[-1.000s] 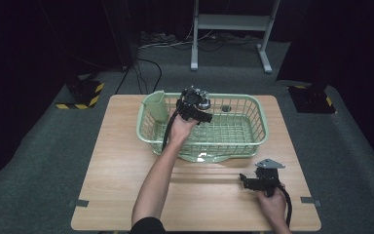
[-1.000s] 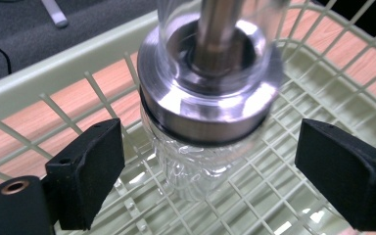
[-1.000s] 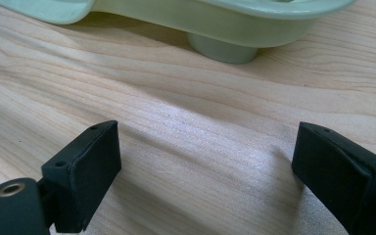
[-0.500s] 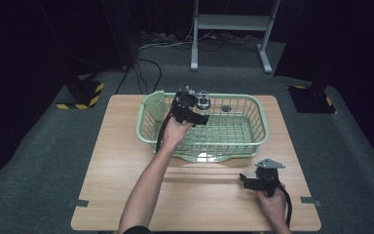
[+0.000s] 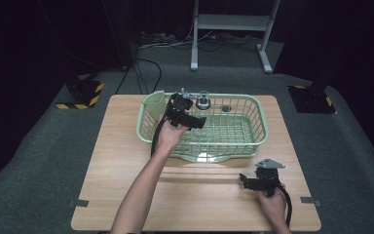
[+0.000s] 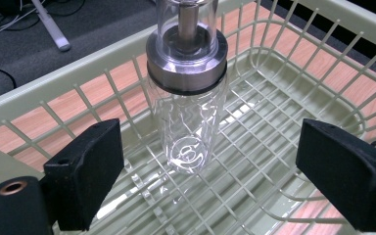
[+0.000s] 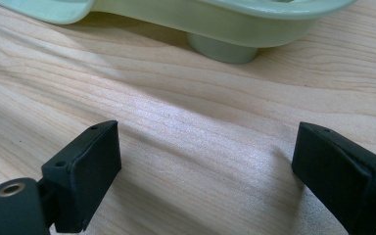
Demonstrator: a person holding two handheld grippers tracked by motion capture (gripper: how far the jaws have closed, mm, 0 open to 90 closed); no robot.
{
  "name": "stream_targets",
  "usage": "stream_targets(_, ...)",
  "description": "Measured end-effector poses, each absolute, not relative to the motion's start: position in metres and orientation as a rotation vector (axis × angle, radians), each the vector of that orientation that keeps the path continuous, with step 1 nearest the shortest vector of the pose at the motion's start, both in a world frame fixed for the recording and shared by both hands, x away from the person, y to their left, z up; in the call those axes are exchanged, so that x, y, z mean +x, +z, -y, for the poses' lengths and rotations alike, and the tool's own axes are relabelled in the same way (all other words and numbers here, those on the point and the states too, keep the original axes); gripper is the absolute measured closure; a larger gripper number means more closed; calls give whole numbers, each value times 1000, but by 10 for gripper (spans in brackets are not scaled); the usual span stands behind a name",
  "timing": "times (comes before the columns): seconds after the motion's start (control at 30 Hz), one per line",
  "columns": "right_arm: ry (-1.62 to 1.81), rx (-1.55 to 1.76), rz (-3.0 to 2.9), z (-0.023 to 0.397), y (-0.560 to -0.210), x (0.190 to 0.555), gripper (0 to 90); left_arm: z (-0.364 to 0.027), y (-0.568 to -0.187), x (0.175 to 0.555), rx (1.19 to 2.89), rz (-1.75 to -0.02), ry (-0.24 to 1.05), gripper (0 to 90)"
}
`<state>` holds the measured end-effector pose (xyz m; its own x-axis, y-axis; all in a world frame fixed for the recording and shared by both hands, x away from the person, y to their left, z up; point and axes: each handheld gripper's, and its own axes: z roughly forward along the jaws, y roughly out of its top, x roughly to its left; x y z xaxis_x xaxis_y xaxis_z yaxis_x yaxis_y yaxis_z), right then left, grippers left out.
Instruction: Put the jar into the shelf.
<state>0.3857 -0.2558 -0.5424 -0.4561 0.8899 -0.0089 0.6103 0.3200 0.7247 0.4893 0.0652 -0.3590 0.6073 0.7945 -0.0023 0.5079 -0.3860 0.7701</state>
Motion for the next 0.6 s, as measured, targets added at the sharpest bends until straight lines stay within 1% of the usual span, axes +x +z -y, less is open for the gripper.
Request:
stream_targets(0.17,930,1330,-2184,256,-542,386,106,-69,-357,482,2068,-1016,489,106)
stream_targets(0.33,930,1329,-2184,256,-542,386,106,-74,-356,475,2041,-1022,451,104)
stream_targets(0.6,930,1329,-2184,256,-542,386,106,-77,-351,459,2041,-1006,468,105)
